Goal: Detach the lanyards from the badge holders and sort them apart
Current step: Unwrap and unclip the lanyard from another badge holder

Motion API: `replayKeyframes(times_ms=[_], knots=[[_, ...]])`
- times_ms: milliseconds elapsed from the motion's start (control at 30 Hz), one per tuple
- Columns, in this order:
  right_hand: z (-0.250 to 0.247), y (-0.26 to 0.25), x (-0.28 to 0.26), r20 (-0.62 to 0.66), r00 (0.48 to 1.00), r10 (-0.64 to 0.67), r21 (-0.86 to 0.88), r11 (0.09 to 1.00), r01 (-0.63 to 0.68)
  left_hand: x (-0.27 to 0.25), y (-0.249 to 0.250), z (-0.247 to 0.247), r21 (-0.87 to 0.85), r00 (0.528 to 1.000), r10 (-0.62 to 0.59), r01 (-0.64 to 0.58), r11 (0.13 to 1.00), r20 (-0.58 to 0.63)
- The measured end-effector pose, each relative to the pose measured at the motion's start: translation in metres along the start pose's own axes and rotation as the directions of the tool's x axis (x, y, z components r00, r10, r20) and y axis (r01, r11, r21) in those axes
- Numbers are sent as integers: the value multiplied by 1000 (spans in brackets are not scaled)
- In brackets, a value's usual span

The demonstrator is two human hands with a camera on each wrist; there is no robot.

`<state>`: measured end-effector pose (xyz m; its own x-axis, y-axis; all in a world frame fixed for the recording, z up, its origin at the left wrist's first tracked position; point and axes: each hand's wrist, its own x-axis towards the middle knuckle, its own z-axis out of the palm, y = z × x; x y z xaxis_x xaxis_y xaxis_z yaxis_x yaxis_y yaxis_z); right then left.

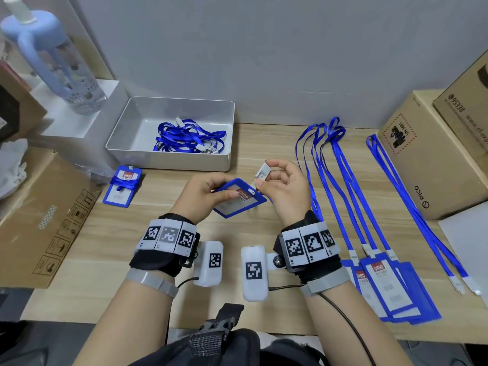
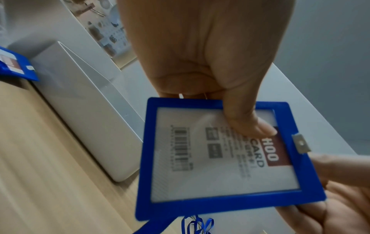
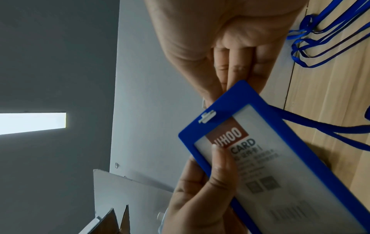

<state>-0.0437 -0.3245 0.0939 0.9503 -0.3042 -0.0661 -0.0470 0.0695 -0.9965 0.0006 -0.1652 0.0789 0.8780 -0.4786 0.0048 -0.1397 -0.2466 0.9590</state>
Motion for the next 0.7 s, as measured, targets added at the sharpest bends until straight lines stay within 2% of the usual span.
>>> replayKeyframes(times_ms=[167, 267, 367, 500, 700], knots=[[1, 3, 1, -82, 995, -54, -101, 994, 46, 2, 5, 3, -93, 998, 46, -49, 994, -31], [-4, 1, 2, -70, 997, -37, -137, 990, 28, 4, 7, 8, -123, 997, 64, -68, 990, -36], [-10, -4, 1, -43, 998, -38, -130, 991, 32, 6, 0, 10, -75, 999, 36, -35, 997, 12], [-17, -18, 2, 24, 998, -54, -45, 997, 55, 6, -12, 12, 12, 996, 25, -26, 1000, 89], [-15, -43, -5, 259, 964, -56, 69, 997, 39, 29, 5, 37, 201, 962, 94, -148, 968, 256]])
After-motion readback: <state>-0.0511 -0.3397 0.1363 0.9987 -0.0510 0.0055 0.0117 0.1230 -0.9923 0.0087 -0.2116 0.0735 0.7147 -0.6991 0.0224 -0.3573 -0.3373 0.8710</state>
